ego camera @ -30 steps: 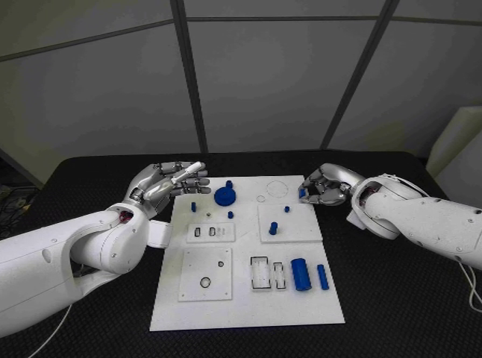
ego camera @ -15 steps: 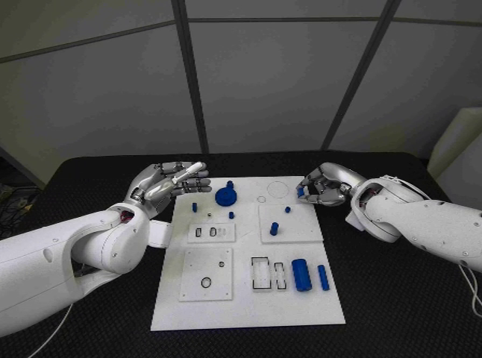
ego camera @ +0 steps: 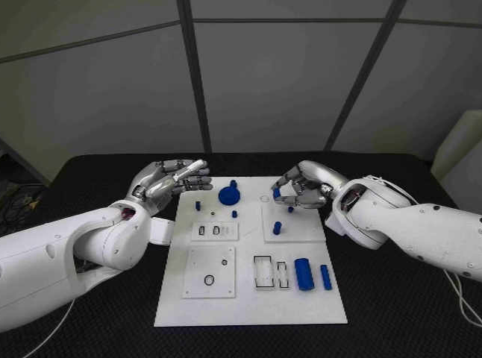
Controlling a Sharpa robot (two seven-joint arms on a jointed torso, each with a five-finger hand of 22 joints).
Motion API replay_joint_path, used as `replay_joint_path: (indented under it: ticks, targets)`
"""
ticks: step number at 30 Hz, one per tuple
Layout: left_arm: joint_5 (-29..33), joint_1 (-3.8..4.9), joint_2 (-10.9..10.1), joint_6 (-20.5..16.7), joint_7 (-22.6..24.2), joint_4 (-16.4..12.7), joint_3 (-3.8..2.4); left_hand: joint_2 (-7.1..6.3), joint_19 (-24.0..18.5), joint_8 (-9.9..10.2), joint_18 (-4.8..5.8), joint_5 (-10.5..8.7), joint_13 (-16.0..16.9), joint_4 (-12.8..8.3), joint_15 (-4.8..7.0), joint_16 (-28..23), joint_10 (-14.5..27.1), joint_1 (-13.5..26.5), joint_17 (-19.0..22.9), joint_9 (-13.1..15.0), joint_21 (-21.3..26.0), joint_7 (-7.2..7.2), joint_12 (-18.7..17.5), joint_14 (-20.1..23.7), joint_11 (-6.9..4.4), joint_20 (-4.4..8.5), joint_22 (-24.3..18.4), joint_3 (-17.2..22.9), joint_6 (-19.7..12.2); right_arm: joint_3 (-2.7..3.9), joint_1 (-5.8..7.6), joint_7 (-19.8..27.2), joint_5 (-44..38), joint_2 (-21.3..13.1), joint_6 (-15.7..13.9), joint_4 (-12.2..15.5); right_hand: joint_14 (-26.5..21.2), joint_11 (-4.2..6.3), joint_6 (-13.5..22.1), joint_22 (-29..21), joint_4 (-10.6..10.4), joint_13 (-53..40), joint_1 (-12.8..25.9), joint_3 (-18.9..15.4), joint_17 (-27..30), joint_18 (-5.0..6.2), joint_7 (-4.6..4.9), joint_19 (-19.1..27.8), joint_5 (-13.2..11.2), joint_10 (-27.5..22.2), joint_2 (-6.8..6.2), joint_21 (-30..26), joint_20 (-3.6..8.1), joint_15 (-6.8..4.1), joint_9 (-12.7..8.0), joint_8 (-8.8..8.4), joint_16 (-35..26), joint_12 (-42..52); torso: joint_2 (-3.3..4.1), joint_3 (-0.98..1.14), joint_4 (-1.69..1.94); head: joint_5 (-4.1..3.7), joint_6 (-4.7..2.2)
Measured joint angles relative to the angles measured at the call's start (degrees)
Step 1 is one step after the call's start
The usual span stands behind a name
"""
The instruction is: Assemble the parts on the task board
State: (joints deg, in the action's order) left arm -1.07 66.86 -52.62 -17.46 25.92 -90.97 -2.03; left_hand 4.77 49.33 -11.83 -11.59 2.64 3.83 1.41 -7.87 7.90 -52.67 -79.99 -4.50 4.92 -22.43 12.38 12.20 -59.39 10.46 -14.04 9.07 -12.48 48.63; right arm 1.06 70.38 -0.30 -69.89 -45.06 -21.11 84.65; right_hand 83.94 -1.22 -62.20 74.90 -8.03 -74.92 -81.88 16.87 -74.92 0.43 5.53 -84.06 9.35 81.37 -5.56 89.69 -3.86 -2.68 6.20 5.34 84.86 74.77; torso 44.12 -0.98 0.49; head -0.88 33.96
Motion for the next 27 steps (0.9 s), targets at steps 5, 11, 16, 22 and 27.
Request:
replay_joint_path:
  ticks: [5,11,16,22,27]
  targets:
    - [0.0,0.03,0.2,0.0,0.0,0.6,0.0,0.0,0.0,0.0,0.07,0.0,0.0,0.0,0.0,0.0,0.0,0.0,0.0,0.0,0.0,0.0,0.0,0.0,0.0,0.0,0.0,0.0,0.0,0.02,0.01,-2.9,-2.0,3.3,-0.1,1.9,0.0,0.0,0.0,0.0,0.2,0.0,0.0,0.2,0.0,0.0,0.0,0.0,0.1,0.0,0.0,0.0,0.0,0.0,0.0,-0.04,0.0,0.0,-0.27,-0.1,0.17,0.64,0.35]
    - [0.0,0.11,0.8,0.0,-0.1,1.2,0.0,-0.01,0.0,0.0,0.11,0.0,0.0,0.0,0.0,0.0,0.0,0.0,0.0,0.0,0.0,0.0,0.0,0.0,0.0,0.0,0.0,0.0,0.0,-0.21,0.02,-6.4,-4.3,7.6,0.2,1.4,0.0,0.0,0.0,0.0,0.2,0.0,0.0,0.2,0.0,0.0,-0.01,0.0,0.1,0.0,0.0,0.0,0.0,0.0,0.1,-0.06,0.0,0.0,-0.52,-0.29,0.41,1.25,0.74]
    - [0.0,0.18,1.0,0.0,-0.1,1.4,0.0,-0.01,0.0,0.0,0.12,0.0,0.0,0.0,0.0,0.0,0.0,0.0,0.0,0.0,0.0,0.0,0.0,0.0,0.0,0.0,0.0,0.0,0.0,-1.23,0.02,-9.1,-5.8,10.1,0.6,0.7,0.0,0.0,0.0,0.0,0.2,0.0,0.0,0.2,0.0,0.0,-0.01,0.0,0.1,0.0,-0.01,0.0,0.0,0.0,0.1,-0.1,0.0,0.0,-0.7,-0.42,0.57,1.52,1.05]
    - [0.0,0.22,1.1,0.0,-0.2,1.6,0.0,-0.01,0.0,0.0,3.95,0.0,0.0,0.0,0.0,0.0,0.0,0.0,0.0,0.0,0.0,0.0,0.0,0.0,0.0,0.0,0.0,0.0,0.0,-2.51,-0.57,-11.9,-8.4,12.0,1.3,0.8,0.0,0.0,0.1,0.0,0.2,0.0,0.0,0.2,0.0,0.0,0.02,0.0,0.1,0.0,-0.01,0.0,0.0,0.01,0.2,-0.26,0.0,0.0,-0.74,-0.41,0.6,1.89,1.47]
    - [0.0,0.22,1.2,0.0,-0.2,1.7,0.0,-0.01,0.0,0.0,1.02,0.0,0.0,0.0,0.0,0.0,0.0,0.0,0.0,0.0,0.0,0.0,0.0,0.0,0.0,0.0,0.0,0.0,0.0,-2.94,-1.61,-13.9,-10.6,13.0,1.9,1.2,0.0,-0.01,-0.1,0.0,0.2,0.0,0.0,0.2,0.0,0.0,-0.15,0.0,0.1,0.0,0.0,0.0,0.0,0.01,0.2,-0.37,0.0,0.0,-0.75,-0.38,0.6,2.13,1.82]
